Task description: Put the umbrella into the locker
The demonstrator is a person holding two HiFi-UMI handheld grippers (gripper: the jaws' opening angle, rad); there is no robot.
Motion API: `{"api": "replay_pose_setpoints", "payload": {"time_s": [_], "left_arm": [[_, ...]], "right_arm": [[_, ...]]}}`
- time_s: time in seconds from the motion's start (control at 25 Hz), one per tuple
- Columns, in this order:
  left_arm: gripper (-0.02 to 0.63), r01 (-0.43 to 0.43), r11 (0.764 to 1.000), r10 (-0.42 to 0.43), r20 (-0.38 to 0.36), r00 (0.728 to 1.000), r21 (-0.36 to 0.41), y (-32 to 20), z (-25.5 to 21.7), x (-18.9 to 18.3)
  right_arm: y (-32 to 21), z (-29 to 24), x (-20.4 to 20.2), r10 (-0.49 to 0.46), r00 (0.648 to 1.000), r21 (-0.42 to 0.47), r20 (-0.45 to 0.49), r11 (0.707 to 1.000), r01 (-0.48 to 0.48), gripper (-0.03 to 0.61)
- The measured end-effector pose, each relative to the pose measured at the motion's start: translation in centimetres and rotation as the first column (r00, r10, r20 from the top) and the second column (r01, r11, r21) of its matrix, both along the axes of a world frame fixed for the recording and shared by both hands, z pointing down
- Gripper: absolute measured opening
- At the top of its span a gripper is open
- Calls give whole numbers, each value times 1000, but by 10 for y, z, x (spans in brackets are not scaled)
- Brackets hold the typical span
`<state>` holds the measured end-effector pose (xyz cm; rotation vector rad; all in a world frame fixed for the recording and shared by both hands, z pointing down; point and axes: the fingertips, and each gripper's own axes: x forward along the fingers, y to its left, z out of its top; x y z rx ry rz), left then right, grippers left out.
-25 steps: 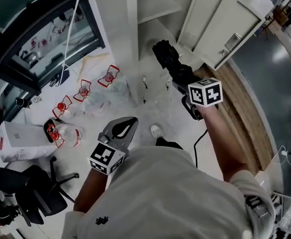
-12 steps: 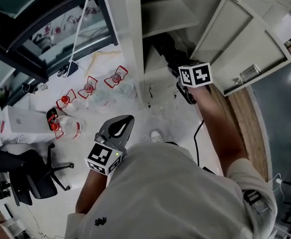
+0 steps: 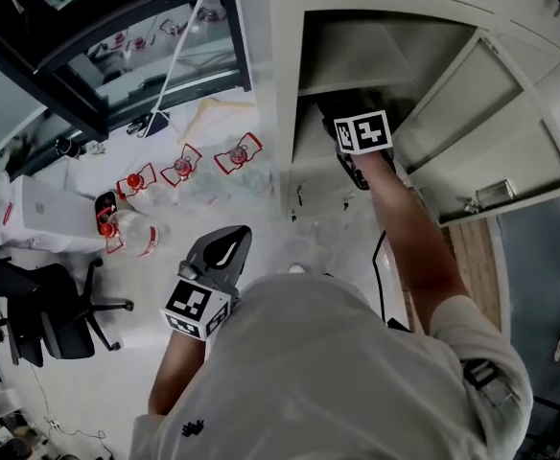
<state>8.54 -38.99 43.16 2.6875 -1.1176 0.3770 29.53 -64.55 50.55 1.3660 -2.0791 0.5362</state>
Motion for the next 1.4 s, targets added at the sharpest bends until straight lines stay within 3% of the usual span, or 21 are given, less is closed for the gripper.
{"api": "replay_pose_setpoints", "payload": {"time_s": [0.72, 1.08, 1.4], "left_arm": [[58, 64, 997, -63, 5, 998, -35, 1, 9, -27], [58, 12, 999, -12, 12, 1000, -40, 21, 9, -52], [58, -74, 996, 75, 2, 997, -41, 51, 11, -71]], "right_arm": [[-41, 26, -10, -26, 996, -16, -87, 1000, 25, 262], [-16, -5, -3, 23, 994, 63, -108, 998, -16, 272], [49, -31, 9, 112, 985, 134, -130, 986, -95, 272]]}}
